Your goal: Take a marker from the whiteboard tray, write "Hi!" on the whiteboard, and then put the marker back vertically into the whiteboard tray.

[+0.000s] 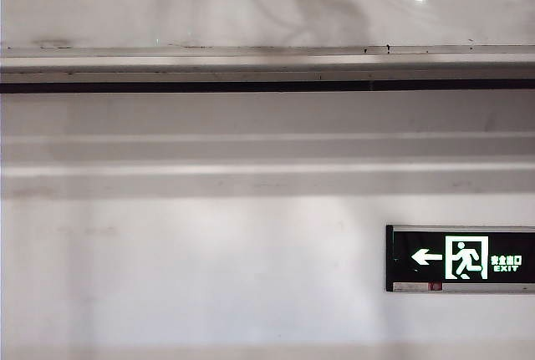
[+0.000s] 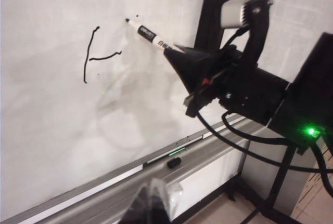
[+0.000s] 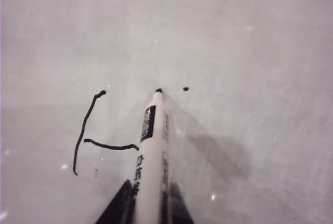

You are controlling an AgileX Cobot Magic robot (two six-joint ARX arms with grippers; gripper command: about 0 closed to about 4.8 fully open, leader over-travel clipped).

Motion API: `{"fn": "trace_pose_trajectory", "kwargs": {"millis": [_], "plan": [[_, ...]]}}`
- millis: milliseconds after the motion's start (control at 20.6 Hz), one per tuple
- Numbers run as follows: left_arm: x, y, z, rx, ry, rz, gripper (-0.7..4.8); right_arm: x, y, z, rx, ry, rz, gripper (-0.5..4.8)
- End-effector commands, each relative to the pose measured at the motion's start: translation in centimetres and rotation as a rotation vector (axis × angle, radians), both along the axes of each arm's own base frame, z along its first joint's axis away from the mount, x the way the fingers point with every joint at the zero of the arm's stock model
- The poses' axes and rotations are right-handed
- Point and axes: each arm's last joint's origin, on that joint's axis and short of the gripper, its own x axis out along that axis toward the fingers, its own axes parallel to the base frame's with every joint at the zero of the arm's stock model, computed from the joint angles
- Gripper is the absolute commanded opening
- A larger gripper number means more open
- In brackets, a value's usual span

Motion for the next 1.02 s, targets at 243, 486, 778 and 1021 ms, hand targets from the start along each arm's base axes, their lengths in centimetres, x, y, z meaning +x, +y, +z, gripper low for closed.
{"fn": "trace_pose_trajectory", "kwargs": {"millis": [243, 486, 778, 1021], "plan": [[-0.3, 0.1, 0.3, -0.001, -0.02, -0.006, -0.06, 0.0, 0.1, -0.7, -0.051, 0.071, -0.001, -0.01], [-0.3, 0.1, 0.2, 0.0, -0.015, -0.007, -0.06, 0.2, 0.2, -1.8, -0.089, 0.182, 0.006, -0.02], [-0.3, 0.1, 0.1, 0.003, -0.007, -0.006, -0.06, -0.3, -0.1, -1.6, -0.081, 0.197, 0.013, -0.01], [-0.3, 0.1, 0.2, 0.002, -0.007, -0.006, -0.06, -2.7, -1.6, 1.3, -0.045, 0.088, 0.012, -0.02]]}}
